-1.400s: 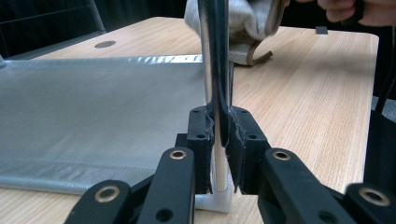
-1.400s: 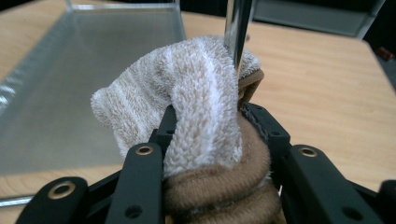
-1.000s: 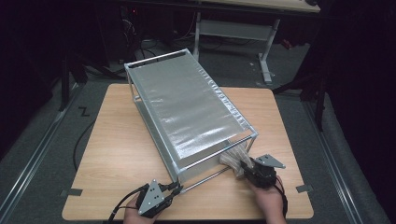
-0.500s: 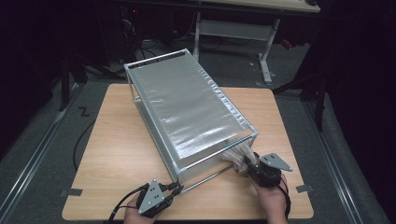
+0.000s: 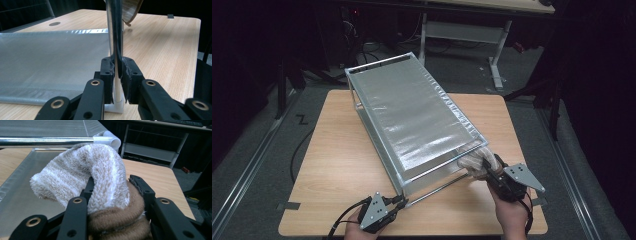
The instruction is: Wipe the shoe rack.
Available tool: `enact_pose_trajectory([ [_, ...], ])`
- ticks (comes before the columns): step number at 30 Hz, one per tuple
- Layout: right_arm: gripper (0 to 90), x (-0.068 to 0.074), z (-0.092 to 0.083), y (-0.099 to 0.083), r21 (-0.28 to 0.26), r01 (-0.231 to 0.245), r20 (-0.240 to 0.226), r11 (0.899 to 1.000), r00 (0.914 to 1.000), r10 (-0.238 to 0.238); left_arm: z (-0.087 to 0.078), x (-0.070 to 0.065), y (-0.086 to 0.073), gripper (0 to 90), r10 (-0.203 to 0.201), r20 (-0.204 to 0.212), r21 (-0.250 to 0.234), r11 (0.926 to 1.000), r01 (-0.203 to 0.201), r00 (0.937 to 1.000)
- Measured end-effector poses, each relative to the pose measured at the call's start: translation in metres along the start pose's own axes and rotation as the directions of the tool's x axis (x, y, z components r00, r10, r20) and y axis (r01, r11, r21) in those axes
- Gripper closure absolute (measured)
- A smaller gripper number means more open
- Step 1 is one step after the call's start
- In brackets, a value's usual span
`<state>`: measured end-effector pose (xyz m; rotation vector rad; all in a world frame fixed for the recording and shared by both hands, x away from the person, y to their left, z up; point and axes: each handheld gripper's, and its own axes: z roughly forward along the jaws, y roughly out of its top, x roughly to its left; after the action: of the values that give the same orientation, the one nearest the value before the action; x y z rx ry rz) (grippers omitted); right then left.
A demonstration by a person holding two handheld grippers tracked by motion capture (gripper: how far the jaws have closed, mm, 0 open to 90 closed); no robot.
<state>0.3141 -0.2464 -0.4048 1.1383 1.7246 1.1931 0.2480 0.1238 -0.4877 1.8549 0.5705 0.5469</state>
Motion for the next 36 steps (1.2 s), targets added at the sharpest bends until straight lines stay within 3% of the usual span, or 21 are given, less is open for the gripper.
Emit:
enact_pose_trajectory([
  [5, 62.4, -0.003, 0.005, -0.006, 0.025, -0.01, -0.002, 1.0, 0.9999, 0.011, 0.001, -0.002, 0.0, 79.5, -0.009, -0.001, -0.007, 0.9999, 0.009, 1.0],
  [13, 62.4, -0.005, 0.024, -0.031, 0.144, -0.004, -0.015, 0.99, 0.9999, 0.006, 0.0, 0.0, 0.0, 79.4, -0.001, 0.001, 0.0, 1.0, 0.001, 1.0],
  [19, 62.4, -0.006, 0.038, -0.05, 0.234, 0.005, -0.03, 0.972, 0.9996, 0.002, 0.0, -0.001, 0.0, 79.4, -0.003, 0.001, -0.001, 1.0, 0.003, 1.0],
  [20, 62.4, -0.009, 0.044, -0.057, 0.28, -0.007, -0.05, 0.96, 0.9985, 0.022, 0.0, -0.001, 0.0, 79.3, -0.003, 0.001, -0.001, 1.0, 0.003, 1.0],
  [22, 62.4, -0.011, 0.048, -0.063, 0.315, -0.008, -0.064, 0.949, 0.9975, 0.03, 0.0, -0.001, 0.0, 79.3, -0.002, 0.002, 0.0, 1.0, 0.002, 1.0],
  [23, 62.4, -0.011, 0.048, -0.063, 0.315, -0.008, -0.064, 0.949, 0.9975, 0.03, 0.0, -0.001, 0.0, 79.3, -0.002, 0.002, 0.0, 1.0, 0.002, 1.0],
  [24, 62.3, -0.014, 0.053, -0.069, 0.352, -0.022, -0.077, 0.936, 0.9956, 0.052, 0.0, -0.001, 0.0, 79.3, -0.002, 0.002, 0.0, 1.0, 0.002, 1.0],
  [25, 62.3, -0.015, 0.053, -0.07, 0.358, -0.031, -0.078, 0.933, 0.995, 0.063, 0.0, -0.001, 0.0, 79.3, -0.003, 0.002, -0.001, 1.0, 0.003, 1.0],
  [29, 62.3, -0.015, 0.053, -0.069, 0.358, -0.028, -0.078, 0.933, 0.9952, 0.06, 0.0, -0.001, 0.0, 79.3, -0.003, 0.003, 0.0, 1.0, 0.003, 1.0],
  [31, 62.4, -0.014, 0.051, -0.068, 0.346, -0.018, -0.081, 0.938, 0.9955, 0.049, 0.001, -0.001, 0.0, 79.3, -0.003, 0.004, 0.0, 1.0, 0.003, 1.0],
  [36, 62.6, -0.01, 0.036, -0.064, 0.327, -0.007, -0.065, 0.945, 0.9974, 0.03, 0.002, 0.002, 0.0, 79.4, -0.006, 0.024, -0.004, 1.0, 0.006, 0.9997],
])
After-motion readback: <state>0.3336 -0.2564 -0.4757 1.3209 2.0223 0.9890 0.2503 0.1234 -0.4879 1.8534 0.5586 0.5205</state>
